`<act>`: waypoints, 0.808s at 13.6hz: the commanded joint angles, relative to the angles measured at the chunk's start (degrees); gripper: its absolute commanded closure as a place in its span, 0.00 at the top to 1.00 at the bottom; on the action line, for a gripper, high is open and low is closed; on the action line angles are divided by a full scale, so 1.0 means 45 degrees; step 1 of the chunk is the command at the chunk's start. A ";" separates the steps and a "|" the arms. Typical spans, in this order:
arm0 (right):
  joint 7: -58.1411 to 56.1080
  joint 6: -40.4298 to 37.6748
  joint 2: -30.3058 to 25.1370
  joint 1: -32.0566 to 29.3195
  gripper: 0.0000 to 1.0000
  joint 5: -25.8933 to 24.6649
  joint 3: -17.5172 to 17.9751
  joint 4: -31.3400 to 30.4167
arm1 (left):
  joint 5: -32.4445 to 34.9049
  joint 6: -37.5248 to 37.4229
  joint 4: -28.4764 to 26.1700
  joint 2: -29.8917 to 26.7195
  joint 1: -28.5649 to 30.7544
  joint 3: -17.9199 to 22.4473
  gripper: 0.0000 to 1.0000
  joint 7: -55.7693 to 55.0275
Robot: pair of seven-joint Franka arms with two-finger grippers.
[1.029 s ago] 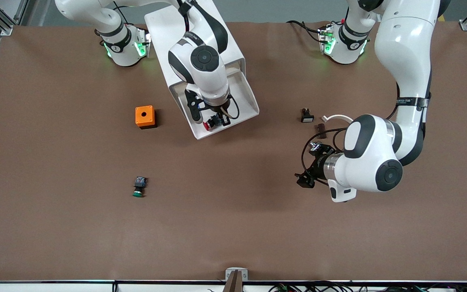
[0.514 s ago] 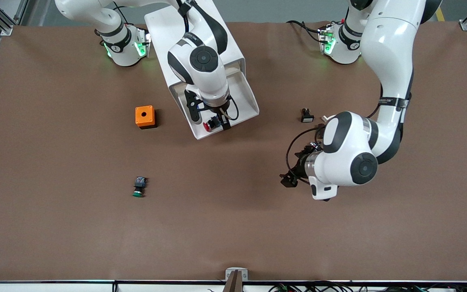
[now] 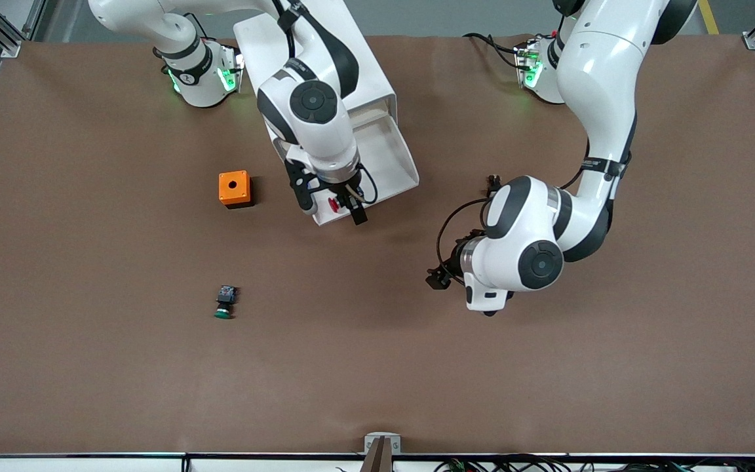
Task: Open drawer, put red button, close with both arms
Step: 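Raise the right gripper from the drawer while the left gripper moves to the drawer front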
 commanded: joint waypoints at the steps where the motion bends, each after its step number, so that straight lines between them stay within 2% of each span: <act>1: -0.2335 -0.1500 -0.0517 -0.0689 1.00 -0.0129 0.0121 0.0498 | 0.0296 0.0463 -0.0106 0.0095 -0.0640 0.0068 1.00 0.0591; 4: -0.5202 -0.2365 -0.1005 -0.1374 1.00 -0.0129 0.0121 0.0871 | 0.1054 0.0911 -0.0126 0.0329 -0.1305 0.0068 1.00 0.0591; 6: -0.6110 -0.2482 -0.1240 -0.1881 1.00 -0.0129 0.0121 0.0891 | 0.1622 0.1128 -0.0126 0.0505 -0.2026 0.0068 1.00 0.0591; 11: -0.8625 -0.2853 -0.2080 -0.3209 1.00 -0.0110 0.0121 0.0794 | 0.1547 0.1071 -0.0126 0.0389 -0.2730 0.0048 1.00 0.0300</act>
